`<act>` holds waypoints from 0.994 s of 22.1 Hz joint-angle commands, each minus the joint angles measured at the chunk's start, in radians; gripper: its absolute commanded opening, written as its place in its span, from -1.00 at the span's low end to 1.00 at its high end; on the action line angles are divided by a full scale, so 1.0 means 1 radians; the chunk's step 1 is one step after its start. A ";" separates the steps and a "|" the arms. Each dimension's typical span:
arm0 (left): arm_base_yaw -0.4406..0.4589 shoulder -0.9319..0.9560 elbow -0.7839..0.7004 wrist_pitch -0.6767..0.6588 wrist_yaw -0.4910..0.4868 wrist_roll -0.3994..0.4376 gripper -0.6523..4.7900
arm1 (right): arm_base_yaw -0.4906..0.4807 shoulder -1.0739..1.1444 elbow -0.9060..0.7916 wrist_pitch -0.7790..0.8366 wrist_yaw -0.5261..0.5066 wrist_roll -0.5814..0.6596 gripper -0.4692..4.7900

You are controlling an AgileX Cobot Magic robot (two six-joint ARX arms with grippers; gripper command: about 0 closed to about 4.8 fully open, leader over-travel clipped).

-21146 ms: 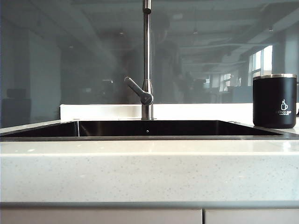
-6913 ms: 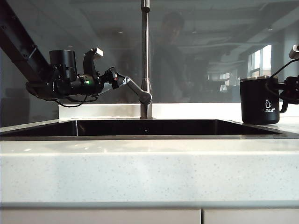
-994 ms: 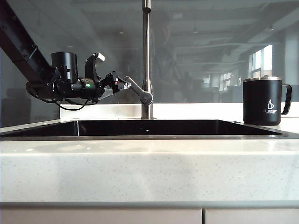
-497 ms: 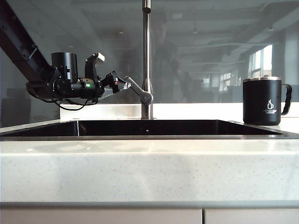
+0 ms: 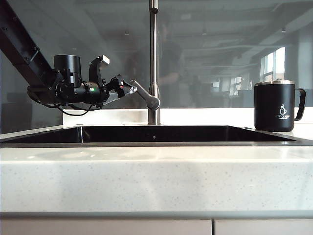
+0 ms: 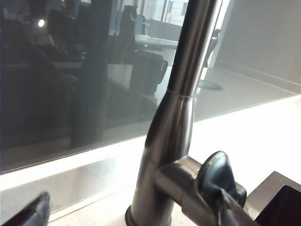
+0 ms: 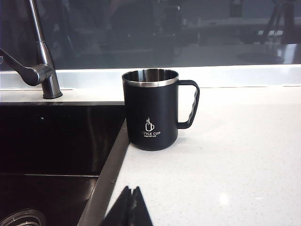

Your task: Pick up the mug next to the sink, go to the faucet to get some water, pour the water into the sink, and finally put the mug back to its place.

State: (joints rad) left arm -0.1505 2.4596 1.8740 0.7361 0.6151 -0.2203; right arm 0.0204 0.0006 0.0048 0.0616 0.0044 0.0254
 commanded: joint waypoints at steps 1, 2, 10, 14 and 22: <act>0.002 -0.002 0.005 0.002 -0.010 0.003 0.92 | 0.002 -0.003 -0.003 0.017 0.003 -0.003 -0.85; 0.002 -0.002 0.005 0.003 -0.015 0.003 0.92 | 0.002 -0.003 -0.003 0.017 0.004 -0.003 -0.85; 0.003 -0.035 0.006 0.033 -0.222 0.004 0.92 | 0.002 -0.003 -0.003 0.017 0.003 -0.003 -0.85; 0.003 -0.076 0.006 0.023 -0.307 0.008 0.92 | 0.002 -0.003 -0.003 0.017 0.003 -0.003 -0.85; 0.003 -0.204 0.006 -0.098 -0.340 0.097 0.92 | 0.002 -0.003 -0.003 0.017 0.004 -0.003 -0.85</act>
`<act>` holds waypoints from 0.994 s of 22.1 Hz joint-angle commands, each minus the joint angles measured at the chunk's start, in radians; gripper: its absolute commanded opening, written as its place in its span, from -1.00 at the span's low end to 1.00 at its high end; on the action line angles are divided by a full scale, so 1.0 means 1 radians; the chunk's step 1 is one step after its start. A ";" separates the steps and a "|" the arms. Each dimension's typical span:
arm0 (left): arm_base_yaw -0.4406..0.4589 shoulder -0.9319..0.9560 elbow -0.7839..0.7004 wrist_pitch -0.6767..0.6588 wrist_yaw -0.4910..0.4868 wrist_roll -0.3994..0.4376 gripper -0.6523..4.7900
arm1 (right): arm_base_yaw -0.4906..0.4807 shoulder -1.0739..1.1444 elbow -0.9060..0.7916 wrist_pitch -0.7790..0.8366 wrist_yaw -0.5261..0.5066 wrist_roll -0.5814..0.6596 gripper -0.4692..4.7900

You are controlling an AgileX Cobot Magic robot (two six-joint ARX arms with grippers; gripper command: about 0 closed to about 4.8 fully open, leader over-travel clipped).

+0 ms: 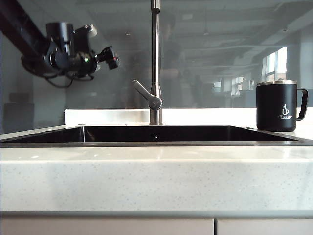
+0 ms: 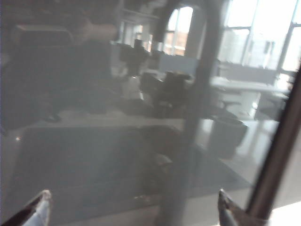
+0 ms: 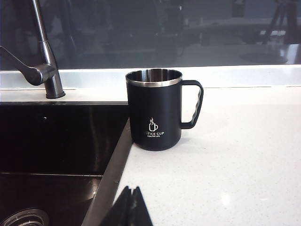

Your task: Pick up the mug next to the sink, go to the faucet to get some water, pour the water into the sink, and finally put the mug back to its place.

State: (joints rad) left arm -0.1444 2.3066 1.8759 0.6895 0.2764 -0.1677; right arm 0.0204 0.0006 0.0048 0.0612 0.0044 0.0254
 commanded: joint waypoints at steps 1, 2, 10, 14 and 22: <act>-0.003 -0.075 0.004 -0.089 -0.012 0.044 0.92 | 0.002 -0.003 -0.003 0.017 0.004 -0.003 -0.85; -0.003 -0.100 0.004 -0.132 -0.016 0.044 0.92 | 0.002 -0.003 -0.003 0.018 0.004 -0.003 -0.85; -0.005 -0.362 0.004 -0.541 -0.070 0.045 0.87 | 0.002 -0.003 -0.003 0.017 0.003 -0.003 -0.85; -0.005 -0.513 0.003 -0.675 -0.214 0.050 0.37 | 0.002 -0.003 -0.003 0.017 0.003 -0.003 -0.85; -0.005 -0.798 0.003 -1.076 -0.396 0.169 -0.78 | 0.002 -0.003 -0.003 0.017 0.003 -0.003 -0.85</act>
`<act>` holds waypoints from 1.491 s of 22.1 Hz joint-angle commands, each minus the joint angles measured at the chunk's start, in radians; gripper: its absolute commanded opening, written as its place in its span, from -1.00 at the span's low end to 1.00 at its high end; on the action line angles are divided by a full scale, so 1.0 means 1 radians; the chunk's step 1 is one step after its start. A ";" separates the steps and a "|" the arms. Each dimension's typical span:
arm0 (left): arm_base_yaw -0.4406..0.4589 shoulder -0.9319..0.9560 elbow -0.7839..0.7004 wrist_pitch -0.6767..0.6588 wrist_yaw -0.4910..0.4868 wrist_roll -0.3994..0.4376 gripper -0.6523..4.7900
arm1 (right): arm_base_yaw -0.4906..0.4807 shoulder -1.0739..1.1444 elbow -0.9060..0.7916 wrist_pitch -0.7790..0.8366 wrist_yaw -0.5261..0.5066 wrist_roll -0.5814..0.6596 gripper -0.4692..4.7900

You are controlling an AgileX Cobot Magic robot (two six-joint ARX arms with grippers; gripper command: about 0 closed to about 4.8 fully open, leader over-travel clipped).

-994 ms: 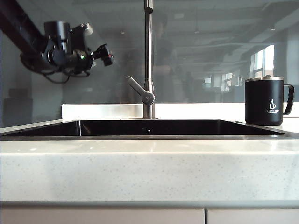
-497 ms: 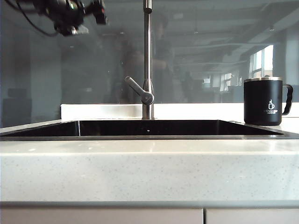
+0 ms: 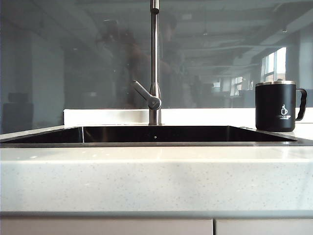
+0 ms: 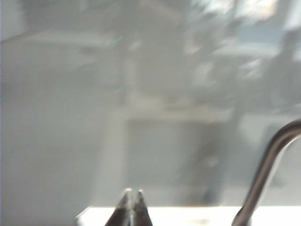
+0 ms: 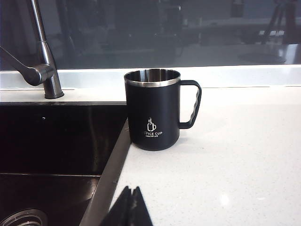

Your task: Pick up the mug next to the sink, go to the faucet to get some water, pour the water into the sink, and finally put the mug back to its place.

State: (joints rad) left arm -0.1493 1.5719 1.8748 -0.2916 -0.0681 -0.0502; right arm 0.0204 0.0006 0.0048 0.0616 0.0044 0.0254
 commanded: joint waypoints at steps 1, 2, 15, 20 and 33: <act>0.000 -0.116 0.004 -0.183 -0.081 0.066 -0.78 | 0.002 -0.003 -0.003 0.017 0.003 -0.003 -0.85; 0.001 -0.139 0.004 -0.227 -0.107 0.066 -0.78 | 0.002 -0.003 -0.003 0.017 0.003 -0.003 -0.85; 0.188 -0.812 -0.671 -0.549 -0.252 -0.010 -0.78 | 0.002 -0.003 -0.003 0.017 0.001 -0.003 -0.85; 0.188 -1.008 -1.081 -0.181 -0.248 -0.011 -0.78 | 0.002 -0.003 -0.003 0.017 0.000 -0.003 -0.85; 0.185 -1.272 -1.662 0.369 -0.172 -0.009 -0.78 | 0.002 -0.003 -0.003 0.016 0.001 -0.003 -0.85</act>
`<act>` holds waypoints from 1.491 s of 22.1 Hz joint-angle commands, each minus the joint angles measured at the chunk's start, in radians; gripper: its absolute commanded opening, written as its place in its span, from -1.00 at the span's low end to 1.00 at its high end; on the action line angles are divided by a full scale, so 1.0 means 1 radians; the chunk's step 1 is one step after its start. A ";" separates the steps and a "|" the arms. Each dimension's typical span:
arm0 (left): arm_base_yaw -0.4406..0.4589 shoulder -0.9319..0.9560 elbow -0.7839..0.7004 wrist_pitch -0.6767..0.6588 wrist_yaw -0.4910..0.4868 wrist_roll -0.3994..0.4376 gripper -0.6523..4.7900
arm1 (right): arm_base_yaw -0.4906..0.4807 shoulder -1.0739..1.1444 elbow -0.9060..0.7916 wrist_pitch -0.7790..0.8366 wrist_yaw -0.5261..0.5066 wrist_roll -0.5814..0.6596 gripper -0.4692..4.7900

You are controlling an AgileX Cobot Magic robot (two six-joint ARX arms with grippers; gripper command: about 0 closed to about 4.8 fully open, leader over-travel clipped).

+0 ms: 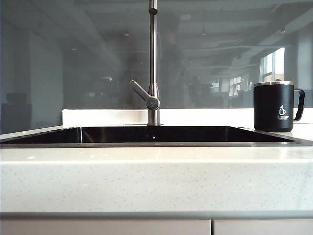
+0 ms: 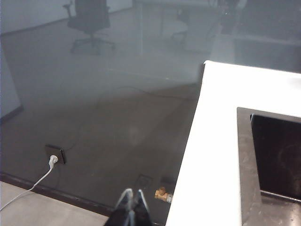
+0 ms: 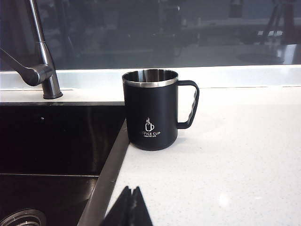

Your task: Pick up the mug next to the sink, go to the faucet to get some water, pour the water into the sink, and finally put the mug back to its place.

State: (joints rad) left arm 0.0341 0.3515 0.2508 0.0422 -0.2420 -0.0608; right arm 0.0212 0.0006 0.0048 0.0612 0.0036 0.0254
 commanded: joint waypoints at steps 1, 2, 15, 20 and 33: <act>0.003 -0.101 -0.076 0.034 0.002 0.008 -0.78 | 0.001 -0.003 -0.003 0.017 0.002 -0.003 -0.85; 0.003 -0.120 -0.090 0.034 0.002 0.013 -0.78 | 0.001 -0.003 -0.003 0.017 0.002 -0.003 -0.85; 0.000 -0.348 -0.241 0.025 0.151 0.211 -0.78 | 0.001 -0.003 -0.003 0.016 0.002 -0.003 -0.85; 0.001 -0.348 -0.241 0.042 0.149 0.203 -0.78 | 0.001 -0.003 -0.003 0.016 0.001 -0.003 -0.85; 0.001 -0.348 -0.241 0.089 0.165 0.150 -0.78 | 0.001 -0.003 -0.003 0.016 0.002 -0.003 -0.85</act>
State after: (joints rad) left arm 0.0338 0.0032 0.0071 0.1162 -0.0895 0.0925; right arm 0.0212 0.0006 0.0048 0.0612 0.0036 0.0254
